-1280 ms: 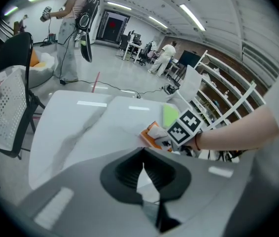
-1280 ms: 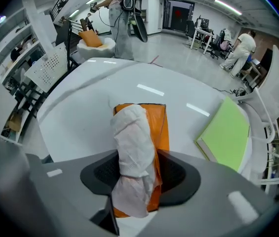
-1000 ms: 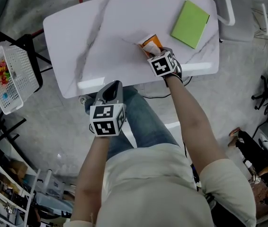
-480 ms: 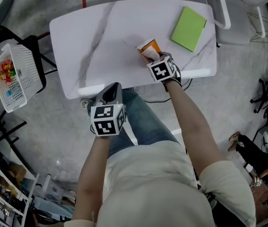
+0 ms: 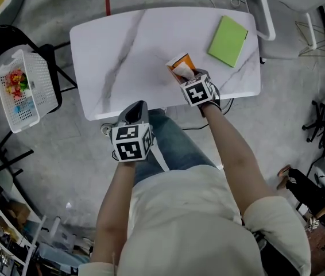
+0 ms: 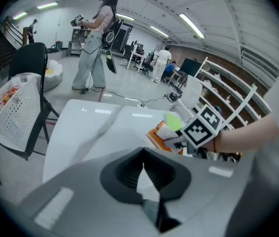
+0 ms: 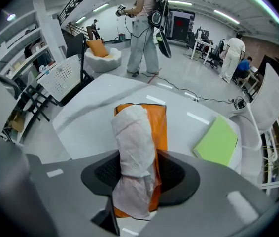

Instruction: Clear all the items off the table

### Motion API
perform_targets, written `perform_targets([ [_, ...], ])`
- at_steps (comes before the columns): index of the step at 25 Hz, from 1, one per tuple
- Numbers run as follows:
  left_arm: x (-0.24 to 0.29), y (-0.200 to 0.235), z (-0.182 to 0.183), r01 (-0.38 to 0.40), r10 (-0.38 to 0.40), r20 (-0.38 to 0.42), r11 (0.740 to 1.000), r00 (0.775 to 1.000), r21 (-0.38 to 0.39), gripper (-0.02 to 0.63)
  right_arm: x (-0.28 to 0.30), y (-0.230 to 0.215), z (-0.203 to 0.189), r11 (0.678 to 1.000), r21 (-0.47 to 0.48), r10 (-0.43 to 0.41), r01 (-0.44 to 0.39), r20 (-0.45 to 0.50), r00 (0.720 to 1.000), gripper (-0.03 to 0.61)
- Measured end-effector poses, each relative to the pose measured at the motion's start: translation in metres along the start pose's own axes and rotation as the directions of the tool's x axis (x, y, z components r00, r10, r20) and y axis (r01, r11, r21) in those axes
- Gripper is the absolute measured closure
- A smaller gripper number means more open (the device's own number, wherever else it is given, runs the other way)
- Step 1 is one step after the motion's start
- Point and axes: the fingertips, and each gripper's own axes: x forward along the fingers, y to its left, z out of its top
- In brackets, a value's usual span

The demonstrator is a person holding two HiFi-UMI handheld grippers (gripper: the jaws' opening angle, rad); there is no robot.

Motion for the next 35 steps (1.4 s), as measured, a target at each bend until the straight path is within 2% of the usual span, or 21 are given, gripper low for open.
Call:
perform_targets([
  [6,-0.015,0.008,0.004,-0.008,0.009,0.016,1.000,1.000,-0.012,0.604,-0.023,0.016,0.014,1.000,-0.006,0.008,-0.008,0.037,0.999,0.383],
  [13,-0.037,0.022,0.008,-0.029,0.029,0.036,0.999,0.999,-0.018,0.604,-0.053,0.043,0.029,0.998,-0.064,0.023,-0.018,0.083,0.996,0.383],
  [18,-0.059,0.043,0.012,-0.043,0.045,0.062,0.998,0.997,-0.035,0.604,-0.070,0.062,0.042,0.997,-0.078,0.029,-0.021,0.100,0.995,0.383],
  [29,-0.116,0.111,0.009,-0.079,0.091,0.109,0.991,0.990,-0.105,0.604,-0.103,0.135,0.084,0.981,-0.188,0.071,-0.046,0.131,0.989,0.383],
  [35,-0.149,0.146,0.012,-0.098,0.115,0.146,0.988,0.983,-0.119,0.604,-0.113,0.187,0.108,0.965,-0.255,0.103,-0.068,0.127,0.986,0.383],
])
